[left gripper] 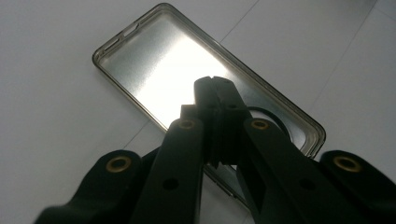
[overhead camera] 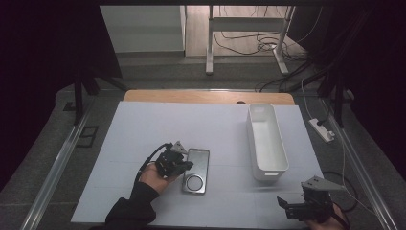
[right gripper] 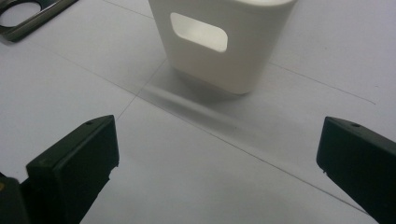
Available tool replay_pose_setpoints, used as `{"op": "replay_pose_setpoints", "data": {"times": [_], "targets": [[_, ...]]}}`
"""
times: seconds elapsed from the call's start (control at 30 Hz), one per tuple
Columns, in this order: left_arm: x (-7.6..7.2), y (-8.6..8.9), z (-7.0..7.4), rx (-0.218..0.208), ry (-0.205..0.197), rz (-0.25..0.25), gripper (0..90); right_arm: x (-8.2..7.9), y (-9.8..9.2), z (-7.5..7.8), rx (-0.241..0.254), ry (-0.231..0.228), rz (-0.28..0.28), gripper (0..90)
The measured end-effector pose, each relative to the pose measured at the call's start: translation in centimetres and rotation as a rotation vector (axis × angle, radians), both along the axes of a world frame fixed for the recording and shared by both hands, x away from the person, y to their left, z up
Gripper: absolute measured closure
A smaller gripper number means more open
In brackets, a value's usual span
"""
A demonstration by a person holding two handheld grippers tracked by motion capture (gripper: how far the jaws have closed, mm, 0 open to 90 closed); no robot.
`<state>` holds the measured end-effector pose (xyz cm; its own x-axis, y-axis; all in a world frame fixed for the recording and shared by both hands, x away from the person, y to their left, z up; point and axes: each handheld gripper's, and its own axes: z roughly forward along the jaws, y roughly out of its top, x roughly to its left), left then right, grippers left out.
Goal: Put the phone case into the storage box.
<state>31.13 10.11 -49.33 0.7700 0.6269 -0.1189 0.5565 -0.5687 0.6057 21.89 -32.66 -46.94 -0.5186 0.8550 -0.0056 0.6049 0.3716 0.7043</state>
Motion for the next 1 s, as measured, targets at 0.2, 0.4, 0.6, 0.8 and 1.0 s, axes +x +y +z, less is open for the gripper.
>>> {"op": "replay_pose_setpoints", "data": {"times": [0.2, 0.4, 0.6, 0.8, 1.0], "targets": [[-0.5, -0.1, -0.7, 0.015, 0.007, 0.002, 89.1, 0.0, 0.1, 0.0, -0.007, 0.001, 0.006, 0.0], [-0.7, -0.3, -1.4, 0.022, 0.015, 0.004, 89.0, 0.0, 0.2, 0.0, -0.011, 0.0, 0.009, 0.0], [-0.9, -0.5, -1.9, 0.036, 0.026, -0.004, 88.9, 0.0, 0.2, 0.0, -0.014, 0.0, 0.011, 0.0], [-1.1, -0.6, -2.3, 0.062, 0.044, 0.002, 89.1, 0.0, 0.3, 0.0, -0.019, -0.002, 0.016, 0.0], [-1.4, -0.3, -2.6, 0.046, 0.08, 0.001, 89.1, 0.0, 0.3, -0.1, -0.021, -0.004, 0.018, 0.0]]}}
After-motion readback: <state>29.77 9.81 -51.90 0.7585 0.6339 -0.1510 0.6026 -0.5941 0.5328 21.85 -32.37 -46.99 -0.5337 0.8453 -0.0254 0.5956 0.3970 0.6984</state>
